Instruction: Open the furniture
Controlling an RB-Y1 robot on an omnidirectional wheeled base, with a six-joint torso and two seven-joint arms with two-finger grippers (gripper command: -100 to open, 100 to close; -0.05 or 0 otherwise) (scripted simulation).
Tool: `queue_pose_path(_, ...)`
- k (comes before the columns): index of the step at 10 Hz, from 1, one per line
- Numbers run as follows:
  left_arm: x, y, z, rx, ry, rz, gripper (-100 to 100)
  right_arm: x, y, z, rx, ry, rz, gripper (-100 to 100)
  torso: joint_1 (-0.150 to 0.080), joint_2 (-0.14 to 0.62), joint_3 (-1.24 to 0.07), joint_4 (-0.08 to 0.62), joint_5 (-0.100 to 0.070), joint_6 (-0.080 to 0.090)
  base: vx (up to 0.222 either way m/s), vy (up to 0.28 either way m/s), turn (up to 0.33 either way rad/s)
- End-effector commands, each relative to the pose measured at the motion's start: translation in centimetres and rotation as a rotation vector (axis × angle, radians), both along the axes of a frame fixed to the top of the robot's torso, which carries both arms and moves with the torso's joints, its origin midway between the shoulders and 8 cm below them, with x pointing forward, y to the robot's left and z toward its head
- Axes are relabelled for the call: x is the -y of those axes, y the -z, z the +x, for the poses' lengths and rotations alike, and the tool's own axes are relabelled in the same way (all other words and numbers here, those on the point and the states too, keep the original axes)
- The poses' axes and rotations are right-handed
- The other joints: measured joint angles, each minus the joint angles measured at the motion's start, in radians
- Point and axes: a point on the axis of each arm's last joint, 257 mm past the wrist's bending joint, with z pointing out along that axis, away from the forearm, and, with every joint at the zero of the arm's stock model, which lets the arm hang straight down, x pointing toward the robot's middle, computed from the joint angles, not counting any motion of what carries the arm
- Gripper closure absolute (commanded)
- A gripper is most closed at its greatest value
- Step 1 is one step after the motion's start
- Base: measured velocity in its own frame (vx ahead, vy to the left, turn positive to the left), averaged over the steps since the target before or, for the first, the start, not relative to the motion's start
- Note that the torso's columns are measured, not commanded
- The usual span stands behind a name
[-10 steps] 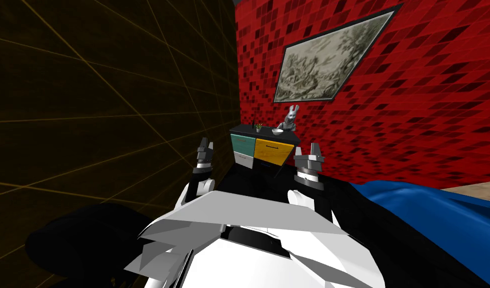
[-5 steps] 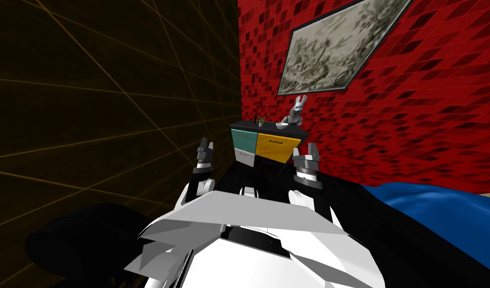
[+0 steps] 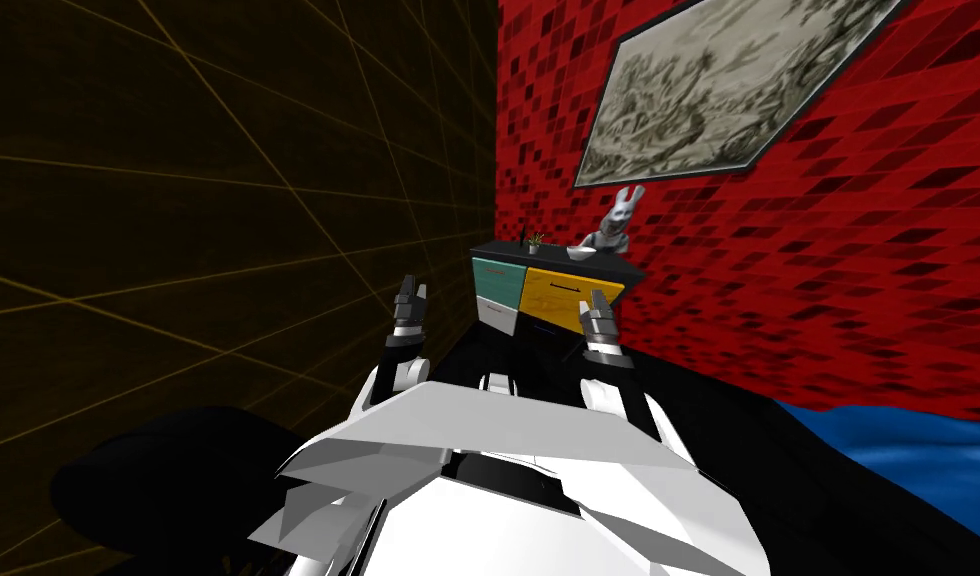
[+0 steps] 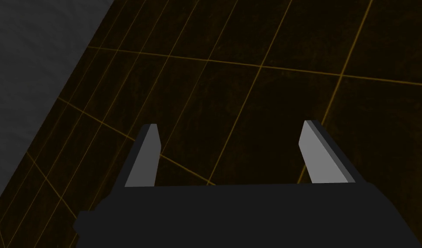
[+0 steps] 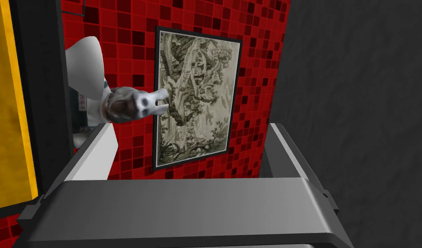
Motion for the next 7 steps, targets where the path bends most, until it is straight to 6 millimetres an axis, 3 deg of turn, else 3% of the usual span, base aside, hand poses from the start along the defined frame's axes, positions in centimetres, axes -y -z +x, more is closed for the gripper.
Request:
queue_pose_path(1,0.0,0.0,0.0,0.000,0.000,0.000,0,1.3,3.7,2.5,-0.125,0.076,-0.169,-100,0.000,-0.001,0.000,0.000,0.000,0.000,0.041,0.008,0.330)
queue_pose_path(4,0.0,0.0,0.0,0.000,0.000,0.000,0,2.5,6.0,3.7,-0.201,0.120,-0.240,-100,0.000,0.001,0.000,0.000,0.000,0.000,0.026,0.005,0.167)
queue_pose_path(7,0.0,0.0,0.0,0.000,0.000,0.000,0,5.2,9.9,5.7,-0.332,0.212,-0.391,-100,0.000,-0.001,-0.001,0.000,0.000,0.000,0.036,0.005,0.277)
